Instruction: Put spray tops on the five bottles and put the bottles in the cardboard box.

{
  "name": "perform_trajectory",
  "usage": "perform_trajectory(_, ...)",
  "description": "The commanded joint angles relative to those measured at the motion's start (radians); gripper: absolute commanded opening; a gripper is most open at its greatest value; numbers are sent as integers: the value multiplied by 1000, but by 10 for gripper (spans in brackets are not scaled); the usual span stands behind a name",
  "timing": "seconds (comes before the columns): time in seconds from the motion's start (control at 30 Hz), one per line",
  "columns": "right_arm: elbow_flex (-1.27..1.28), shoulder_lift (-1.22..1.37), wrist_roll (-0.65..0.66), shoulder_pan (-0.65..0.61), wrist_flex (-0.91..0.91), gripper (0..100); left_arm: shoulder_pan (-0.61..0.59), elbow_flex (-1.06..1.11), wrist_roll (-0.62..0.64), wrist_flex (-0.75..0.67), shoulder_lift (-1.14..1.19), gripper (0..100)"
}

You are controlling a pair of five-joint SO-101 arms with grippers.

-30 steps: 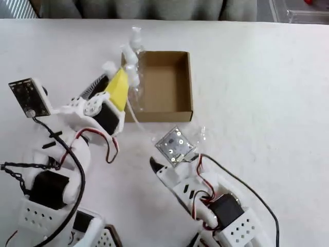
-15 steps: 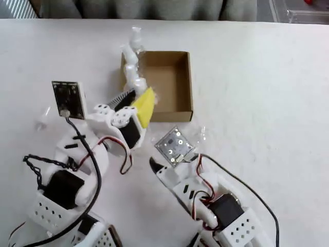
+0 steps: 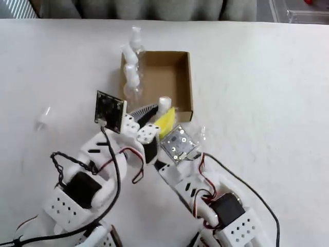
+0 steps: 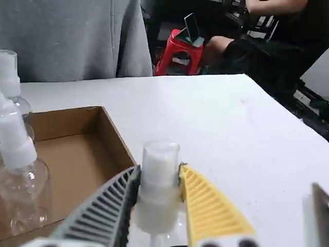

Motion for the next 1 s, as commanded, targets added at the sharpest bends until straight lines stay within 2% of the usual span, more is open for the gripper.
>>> perform_trajectory(0.0, -20, -12, -5, 33, -10, 16, 18, -3, -14, -34, 4, 20)
perform_trajectory(0.4, 0, -245, -8, 35, 77, 16, 38, 18, -15, -35, 2, 20)
perform_trajectory(0.7, 11, -206, -86, 122, 4, 16, 88, 25, -15, -32, 2, 20)
perform_trajectory(0.97, 11, -217, -92, 128, 4, 16, 90, 29, -15, -32, 1, 20)
